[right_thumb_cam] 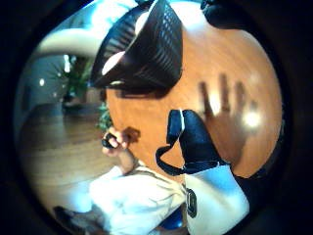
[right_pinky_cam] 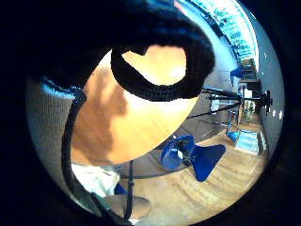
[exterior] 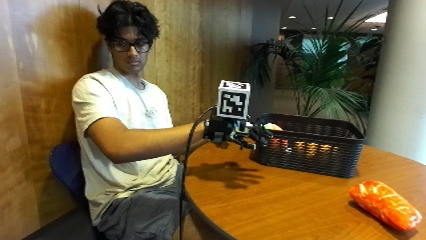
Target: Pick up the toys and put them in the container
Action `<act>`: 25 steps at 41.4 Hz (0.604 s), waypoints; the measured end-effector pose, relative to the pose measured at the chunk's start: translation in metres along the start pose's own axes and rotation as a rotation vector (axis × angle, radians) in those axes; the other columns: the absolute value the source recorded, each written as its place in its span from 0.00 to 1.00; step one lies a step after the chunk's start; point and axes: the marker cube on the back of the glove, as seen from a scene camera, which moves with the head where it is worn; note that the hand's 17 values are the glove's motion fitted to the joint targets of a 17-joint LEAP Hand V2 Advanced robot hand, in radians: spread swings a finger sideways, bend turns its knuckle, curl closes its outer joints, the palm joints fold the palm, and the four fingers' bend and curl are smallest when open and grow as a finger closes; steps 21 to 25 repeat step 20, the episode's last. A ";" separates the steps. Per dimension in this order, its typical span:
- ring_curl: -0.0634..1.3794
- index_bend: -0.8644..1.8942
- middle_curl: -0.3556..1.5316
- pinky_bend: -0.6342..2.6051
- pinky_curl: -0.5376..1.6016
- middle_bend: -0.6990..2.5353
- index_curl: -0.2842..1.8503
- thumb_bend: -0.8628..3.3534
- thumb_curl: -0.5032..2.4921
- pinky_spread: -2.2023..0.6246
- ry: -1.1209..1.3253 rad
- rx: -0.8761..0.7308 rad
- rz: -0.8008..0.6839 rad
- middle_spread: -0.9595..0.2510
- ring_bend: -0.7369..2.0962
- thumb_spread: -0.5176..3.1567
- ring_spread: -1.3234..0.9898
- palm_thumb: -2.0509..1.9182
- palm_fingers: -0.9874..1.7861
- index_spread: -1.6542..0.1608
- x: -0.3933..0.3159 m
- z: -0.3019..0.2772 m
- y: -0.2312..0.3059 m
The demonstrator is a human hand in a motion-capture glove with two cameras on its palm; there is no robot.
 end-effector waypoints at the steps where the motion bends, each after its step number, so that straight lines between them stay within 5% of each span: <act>1: 0.41 0.39 0.29 0.47 0.39 0.26 0.37 0.20 0.29 0.81 -0.004 0.000 -0.001 0.82 0.34 0.52 0.58 0.57 0.33 0.74 0.000 -0.001 0.000; 25: 0.40 0.40 0.29 0.46 0.40 0.26 0.37 0.20 0.29 0.81 0.017 0.019 -0.014 0.81 0.34 0.52 0.58 0.57 0.33 0.73 0.002 -0.004 0.004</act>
